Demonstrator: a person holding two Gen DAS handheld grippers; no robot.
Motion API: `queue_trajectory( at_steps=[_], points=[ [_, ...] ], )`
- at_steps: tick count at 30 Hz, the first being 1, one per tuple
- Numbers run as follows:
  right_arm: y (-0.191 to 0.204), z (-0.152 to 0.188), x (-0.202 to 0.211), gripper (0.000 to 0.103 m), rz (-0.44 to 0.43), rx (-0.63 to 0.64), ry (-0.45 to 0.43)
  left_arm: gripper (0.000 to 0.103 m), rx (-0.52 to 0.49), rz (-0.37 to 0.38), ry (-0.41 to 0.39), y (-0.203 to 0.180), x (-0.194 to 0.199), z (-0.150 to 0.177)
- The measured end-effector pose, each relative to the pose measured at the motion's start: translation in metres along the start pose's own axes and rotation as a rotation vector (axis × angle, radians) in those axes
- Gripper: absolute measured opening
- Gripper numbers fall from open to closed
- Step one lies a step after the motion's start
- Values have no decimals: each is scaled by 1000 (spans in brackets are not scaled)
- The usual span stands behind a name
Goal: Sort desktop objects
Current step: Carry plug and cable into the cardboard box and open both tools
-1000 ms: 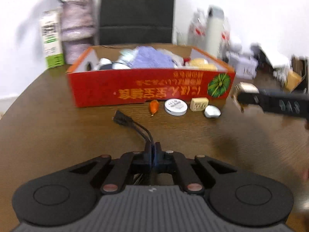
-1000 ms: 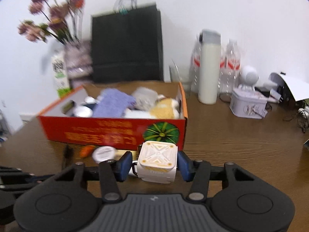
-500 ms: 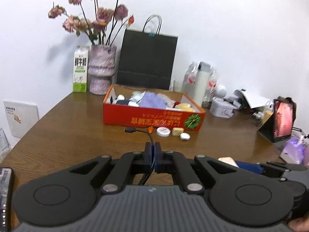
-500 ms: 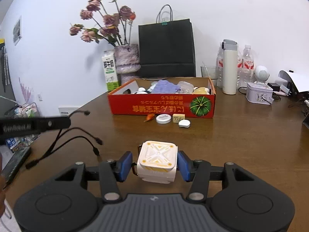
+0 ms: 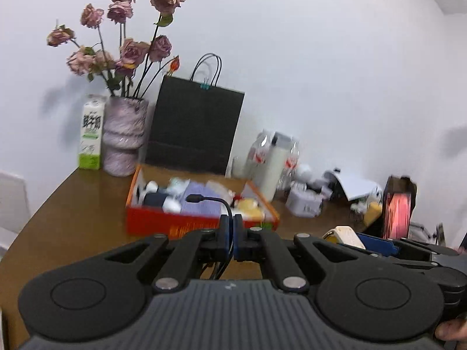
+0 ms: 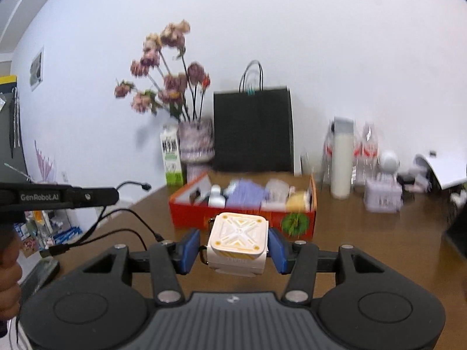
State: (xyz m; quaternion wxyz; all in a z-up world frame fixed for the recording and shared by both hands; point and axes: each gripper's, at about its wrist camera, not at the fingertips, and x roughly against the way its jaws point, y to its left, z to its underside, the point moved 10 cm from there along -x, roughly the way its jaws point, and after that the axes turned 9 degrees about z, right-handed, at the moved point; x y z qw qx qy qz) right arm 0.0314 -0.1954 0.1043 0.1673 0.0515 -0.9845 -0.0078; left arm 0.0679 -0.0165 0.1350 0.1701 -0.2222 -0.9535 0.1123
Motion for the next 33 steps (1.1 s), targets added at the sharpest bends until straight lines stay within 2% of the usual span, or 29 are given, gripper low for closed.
queue_trajectory(
  at_steps=[3,4,6,10,15,17,18,20,22,24,25,26,27,28,29,31,33],
  points=[
    [-6,-39,-32,50,-2,-8,-21,3,7,15,-3,17,-35,-39],
    [-8,-52,-49,50,-10,-13,-12,3,7,38,8,22,-49,-51],
    [-13,-71,-82,50,-26,-31,7,3,28,36,23,37,-81,-73],
    [-16,-93,-176,50,-19,2,115,3,4,0,92,70,-158,-100],
    [-30,-77,-299,50,52,-17,305,3,15,-116,243,134,-258,-81],
    [-34,-60,-339,50,82,-19,368,3,32,-161,254,158,-287,-66],
    [-34,-50,-358,50,85,-12,398,3,47,-155,267,166,-298,-59],
    [-32,-33,-381,50,88,-7,433,3,83,-177,267,182,-313,-46],
    [-32,-20,-400,50,110,8,469,4,77,-224,260,197,-324,-37],
    [-31,-9,-411,49,112,8,489,7,80,-265,312,211,-333,-24],
    [-32,-7,-415,40,118,13,480,20,81,-261,344,215,-338,-17],
    [-33,-4,-417,40,131,32,470,31,76,-264,378,218,-341,-10],
    [-34,-2,-417,44,139,45,458,37,86,-268,410,220,-341,-5],
    [-36,-1,-419,55,151,53,446,45,102,-239,412,217,-341,-5],
    [-40,0,-420,59,163,41,456,47,103,-235,416,215,-340,-5],
    [-44,-3,-423,59,148,-10,463,71,57,-273,437,211,-338,-5],
    [-45,-9,-420,59,148,-22,474,77,37,-284,434,204,-333,-8]
  ],
)
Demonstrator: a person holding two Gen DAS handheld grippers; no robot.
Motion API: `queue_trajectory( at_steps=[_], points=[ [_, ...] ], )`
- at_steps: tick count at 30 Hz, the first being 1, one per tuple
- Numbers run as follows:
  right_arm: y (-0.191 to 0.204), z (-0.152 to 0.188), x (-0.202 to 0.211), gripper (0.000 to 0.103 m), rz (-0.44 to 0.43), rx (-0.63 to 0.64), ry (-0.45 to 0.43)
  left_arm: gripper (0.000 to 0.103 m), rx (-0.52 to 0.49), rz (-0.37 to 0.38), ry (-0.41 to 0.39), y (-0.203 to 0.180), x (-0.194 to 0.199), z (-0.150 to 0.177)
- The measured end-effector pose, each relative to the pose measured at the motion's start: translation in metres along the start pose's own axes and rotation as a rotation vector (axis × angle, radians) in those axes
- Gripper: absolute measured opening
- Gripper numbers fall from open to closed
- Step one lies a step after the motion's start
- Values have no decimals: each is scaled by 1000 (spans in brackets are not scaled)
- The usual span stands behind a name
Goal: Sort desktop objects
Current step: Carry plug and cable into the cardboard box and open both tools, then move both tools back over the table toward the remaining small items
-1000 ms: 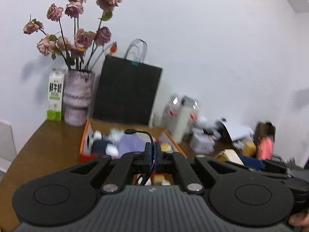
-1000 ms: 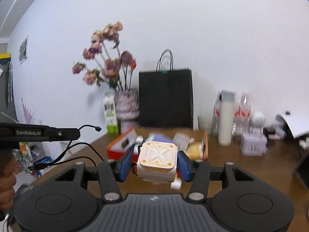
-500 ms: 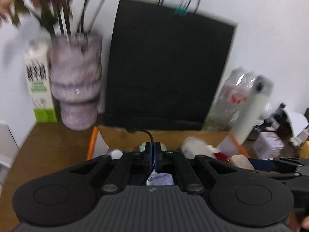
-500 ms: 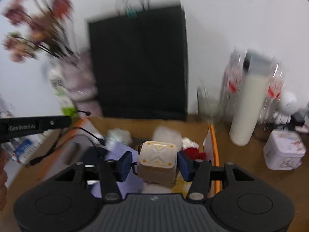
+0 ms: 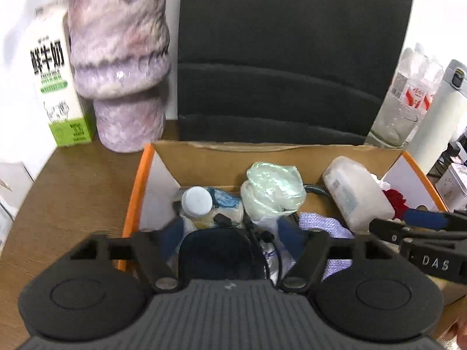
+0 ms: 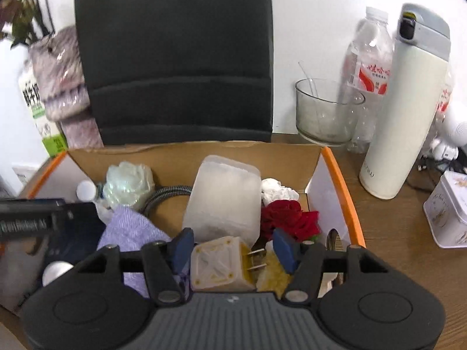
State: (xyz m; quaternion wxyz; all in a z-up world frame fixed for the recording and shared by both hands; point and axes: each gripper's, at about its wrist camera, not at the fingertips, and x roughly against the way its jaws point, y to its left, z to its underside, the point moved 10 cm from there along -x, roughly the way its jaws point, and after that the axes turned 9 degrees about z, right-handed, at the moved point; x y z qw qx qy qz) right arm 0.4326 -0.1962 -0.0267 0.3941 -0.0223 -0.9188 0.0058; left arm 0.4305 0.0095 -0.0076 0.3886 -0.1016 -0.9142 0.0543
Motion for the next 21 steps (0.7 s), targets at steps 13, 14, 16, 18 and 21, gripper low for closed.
queue_trajectory(
  at_steps=[13,14,16,18,21],
  points=[
    [-12,14,116,84,-16,-51,-72,103,94,-13,-12,-28,103,54],
    [-11,25,125,84,-29,-57,-77,103,108,-2,-15,-30,112,69],
    [-9,54,145,84,-52,-50,-103,103,157,45,-36,-34,135,103],
    [-10,88,164,84,-53,-41,-127,103,213,96,-64,-38,157,139],
    [-9,150,191,84,-50,-15,-144,103,218,112,-101,-45,185,191]
  ],
)
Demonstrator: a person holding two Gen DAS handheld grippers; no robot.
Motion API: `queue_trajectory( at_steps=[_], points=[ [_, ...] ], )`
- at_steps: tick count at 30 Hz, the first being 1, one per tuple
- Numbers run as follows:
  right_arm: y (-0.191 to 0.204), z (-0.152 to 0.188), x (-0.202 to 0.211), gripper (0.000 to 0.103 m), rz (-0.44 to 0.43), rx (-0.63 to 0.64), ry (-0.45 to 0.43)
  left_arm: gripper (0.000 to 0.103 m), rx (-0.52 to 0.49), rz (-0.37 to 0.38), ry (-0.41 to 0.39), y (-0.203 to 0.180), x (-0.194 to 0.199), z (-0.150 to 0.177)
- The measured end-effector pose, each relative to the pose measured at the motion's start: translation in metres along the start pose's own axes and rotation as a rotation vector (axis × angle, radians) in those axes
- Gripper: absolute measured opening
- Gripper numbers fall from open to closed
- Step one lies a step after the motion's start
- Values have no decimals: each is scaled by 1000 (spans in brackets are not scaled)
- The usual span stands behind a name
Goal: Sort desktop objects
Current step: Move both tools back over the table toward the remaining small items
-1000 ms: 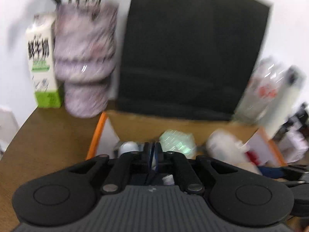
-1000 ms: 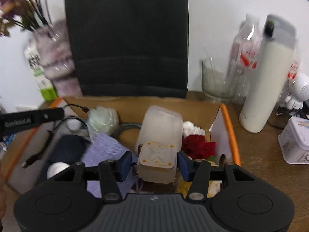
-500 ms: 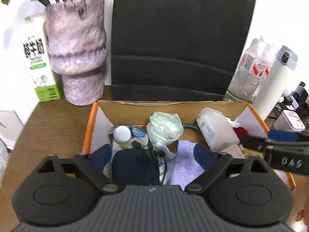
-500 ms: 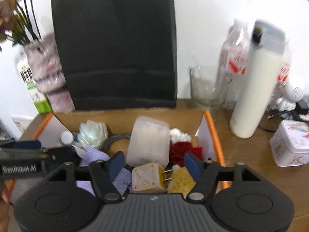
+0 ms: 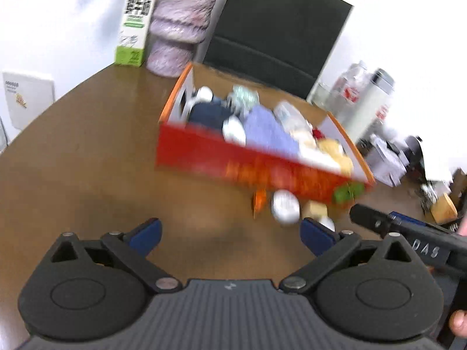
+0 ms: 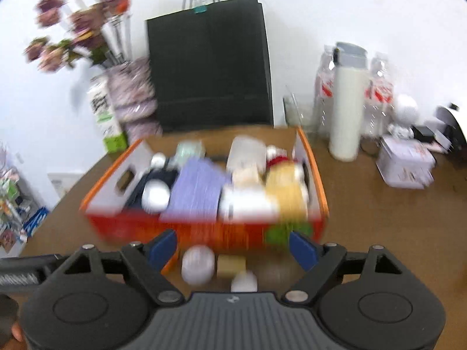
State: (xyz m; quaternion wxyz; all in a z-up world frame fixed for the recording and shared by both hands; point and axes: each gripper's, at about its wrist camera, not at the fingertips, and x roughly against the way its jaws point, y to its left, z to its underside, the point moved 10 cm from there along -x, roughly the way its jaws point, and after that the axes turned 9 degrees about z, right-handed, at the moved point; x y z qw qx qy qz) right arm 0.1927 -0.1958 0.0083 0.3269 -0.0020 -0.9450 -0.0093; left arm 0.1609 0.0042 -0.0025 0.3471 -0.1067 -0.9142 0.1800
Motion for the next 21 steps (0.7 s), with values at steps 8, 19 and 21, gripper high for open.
queue_trajectory(
  at_steps=[8,19,21],
  points=[
    [7,120,71,84,-29,4,11,103,-260,-52,-131,-15,63,102],
    [6,172,148,84,-29,25,-93,103,-313,-70,-126,-16,98,151],
    [5,168,147,84,-18,44,-102,103,-329,-46,-93,-21,93,150]
  ],
)
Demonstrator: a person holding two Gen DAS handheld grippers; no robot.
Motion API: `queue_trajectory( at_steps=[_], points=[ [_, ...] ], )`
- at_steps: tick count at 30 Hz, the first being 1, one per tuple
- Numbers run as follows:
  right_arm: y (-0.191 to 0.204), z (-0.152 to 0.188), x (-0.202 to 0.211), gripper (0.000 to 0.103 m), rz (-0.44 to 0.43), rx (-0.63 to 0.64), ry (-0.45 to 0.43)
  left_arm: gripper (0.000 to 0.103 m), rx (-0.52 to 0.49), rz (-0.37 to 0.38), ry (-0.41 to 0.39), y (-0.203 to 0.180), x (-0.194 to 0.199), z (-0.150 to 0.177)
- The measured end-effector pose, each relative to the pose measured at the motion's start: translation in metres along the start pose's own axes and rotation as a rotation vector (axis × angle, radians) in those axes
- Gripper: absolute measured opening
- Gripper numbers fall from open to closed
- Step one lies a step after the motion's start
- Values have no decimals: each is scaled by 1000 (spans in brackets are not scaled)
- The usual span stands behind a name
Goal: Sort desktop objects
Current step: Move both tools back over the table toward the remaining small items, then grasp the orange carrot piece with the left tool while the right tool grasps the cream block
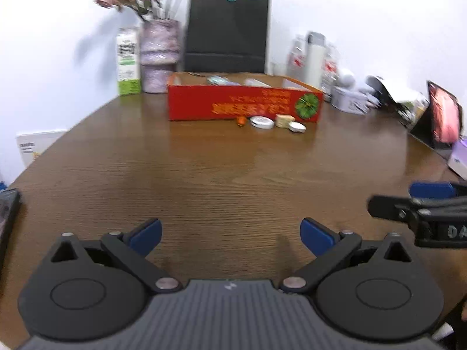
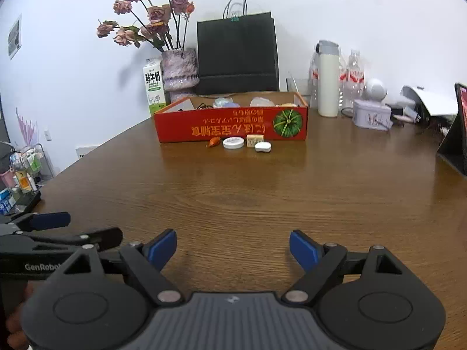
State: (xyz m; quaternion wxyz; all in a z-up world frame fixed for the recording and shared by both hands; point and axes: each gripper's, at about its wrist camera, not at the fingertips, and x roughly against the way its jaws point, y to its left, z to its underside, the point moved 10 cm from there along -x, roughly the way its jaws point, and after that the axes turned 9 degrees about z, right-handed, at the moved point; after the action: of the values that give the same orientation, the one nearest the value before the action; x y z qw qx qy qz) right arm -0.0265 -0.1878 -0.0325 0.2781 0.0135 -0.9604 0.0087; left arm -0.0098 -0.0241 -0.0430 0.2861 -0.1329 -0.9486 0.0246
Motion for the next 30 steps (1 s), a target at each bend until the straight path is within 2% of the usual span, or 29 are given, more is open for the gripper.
queue_trajectory(
  at_steps=[6,11,14,16,17,19,21,22,23,26,27,28,30],
  points=[
    [-7,-23,-19,84,15,0,-14,103,-19,24,2,-1,-22,-20],
    [-11,-46,-60,82,5,-3,0,94,-1,42,-3,10,-56,-54],
    [-12,-72,-96,81,-7,5,-4,83,-30,71,5,15,-94,-84],
    [-12,-93,-127,70,-27,-3,11,79,-64,96,14,17,-126,-104],
    [-11,-101,-142,68,-37,-10,27,76,-76,101,24,18,-141,-111],
    [-10,-119,-171,63,-63,-19,42,61,-94,111,49,21,-174,-124],
    [-8,-131,-198,62,-71,-10,66,49,-88,116,68,26,-200,-132],
    [-7,-135,-210,61,-65,-9,77,43,-63,117,85,30,-211,-134],
    [-8,-135,-220,61,-60,-10,94,42,-32,122,101,35,-221,-136],
    [-8,-133,-250,48,-49,-27,148,37,-15,146,91,39,-234,-140],
    [-8,-130,-256,35,-54,-30,164,26,-31,135,87,38,-237,-142],
    [-8,-127,-260,30,-67,-37,170,19,-43,118,85,39,-240,-143],
    [-9,-126,-260,30,-76,-43,159,16,-43,122,86,38,-241,-144]
  ],
)
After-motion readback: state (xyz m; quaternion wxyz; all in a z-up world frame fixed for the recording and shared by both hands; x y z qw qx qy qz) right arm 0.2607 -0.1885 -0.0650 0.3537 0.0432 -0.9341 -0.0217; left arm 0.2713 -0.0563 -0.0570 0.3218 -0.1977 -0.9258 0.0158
